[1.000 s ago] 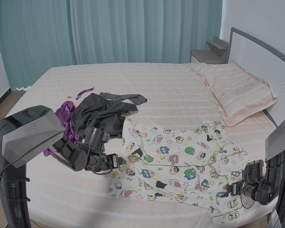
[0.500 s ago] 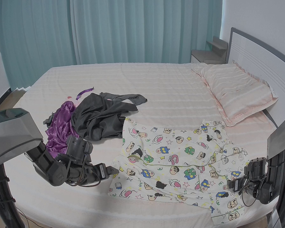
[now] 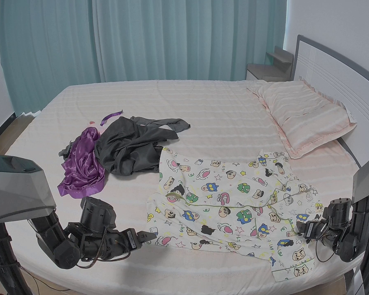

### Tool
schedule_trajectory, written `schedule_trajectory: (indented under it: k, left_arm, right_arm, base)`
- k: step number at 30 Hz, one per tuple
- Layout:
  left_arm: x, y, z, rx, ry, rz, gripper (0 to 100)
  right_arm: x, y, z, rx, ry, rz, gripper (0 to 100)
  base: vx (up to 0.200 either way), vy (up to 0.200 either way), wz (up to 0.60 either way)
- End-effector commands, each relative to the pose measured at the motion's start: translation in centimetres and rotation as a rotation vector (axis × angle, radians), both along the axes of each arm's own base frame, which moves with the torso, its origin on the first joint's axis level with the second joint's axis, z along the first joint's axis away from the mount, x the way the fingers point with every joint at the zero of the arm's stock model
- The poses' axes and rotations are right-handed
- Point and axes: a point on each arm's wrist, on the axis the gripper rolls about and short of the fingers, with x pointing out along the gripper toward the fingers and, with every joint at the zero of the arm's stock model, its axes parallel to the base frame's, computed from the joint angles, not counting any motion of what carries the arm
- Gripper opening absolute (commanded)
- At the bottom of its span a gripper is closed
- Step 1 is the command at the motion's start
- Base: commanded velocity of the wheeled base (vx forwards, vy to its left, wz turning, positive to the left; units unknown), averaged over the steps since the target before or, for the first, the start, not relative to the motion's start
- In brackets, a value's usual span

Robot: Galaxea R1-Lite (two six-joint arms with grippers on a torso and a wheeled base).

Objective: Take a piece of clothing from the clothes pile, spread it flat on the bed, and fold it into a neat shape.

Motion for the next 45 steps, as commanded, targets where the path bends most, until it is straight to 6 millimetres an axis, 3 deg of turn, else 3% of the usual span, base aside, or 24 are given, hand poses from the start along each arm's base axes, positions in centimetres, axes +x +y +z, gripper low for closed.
schedule_trajectory:
  k: [1,8,14,32,33,39,43,45]
  left_arm:
    - [0.3,-0.4,-1.7,0.024,0.008,0.010,100]
    - [1.6,-0.9,-2.5,0.063,-0.115,-0.020,100]
    - [3.4,-1.5,-4.9,0.145,-0.140,-0.094,100]
    - [6.4,-3.0,-5.8,0.153,-0.219,-0.127,100]
    - [6.4,-3.0,-5.8,0.153,-0.219,-0.127,0]
    - [5.9,-2.6,-6.0,0.189,-0.206,-0.099,0]
    - [4.3,-2.0,-6.1,0.222,-0.174,-0.093,0]
    - [3.4,-1.6,-5.1,0.213,-0.191,-0.093,0]
  right_arm:
    - [-0.3,-0.2,0.3,0.124,-0.021,-0.024,100]
    - [-0.4,-0.1,-0.7,0.194,0.027,-0.012,100]
    - [-0.5,-0.1,-1.3,0.198,0.054,-0.009,100]
    - [-0.5,-0.4,-1.5,0.195,0.065,-0.011,100]
    - [-0.5,-0.5,-1.6,0.195,0.071,-0.015,100]
    - [-1.0,-0.6,-1.9,0.192,0.133,-0.018,100]
    - [-1.1,-0.7,-2.0,0.205,0.146,-0.003,100]
    - [-1.1,-0.9,-1.9,0.219,0.146,0.003,100]
  base:
    - [0.000,0.000,0.00]
    - [0.000,0.000,0.00]
    - [0.000,0.000,0.00]
    - [0.000,0.000,0.00]
    - [0.000,0.000,0.00]
    - [0.000,0.000,0.00]
    - [0.000,0.000,0.00]
    - [0.000,0.000,0.00]
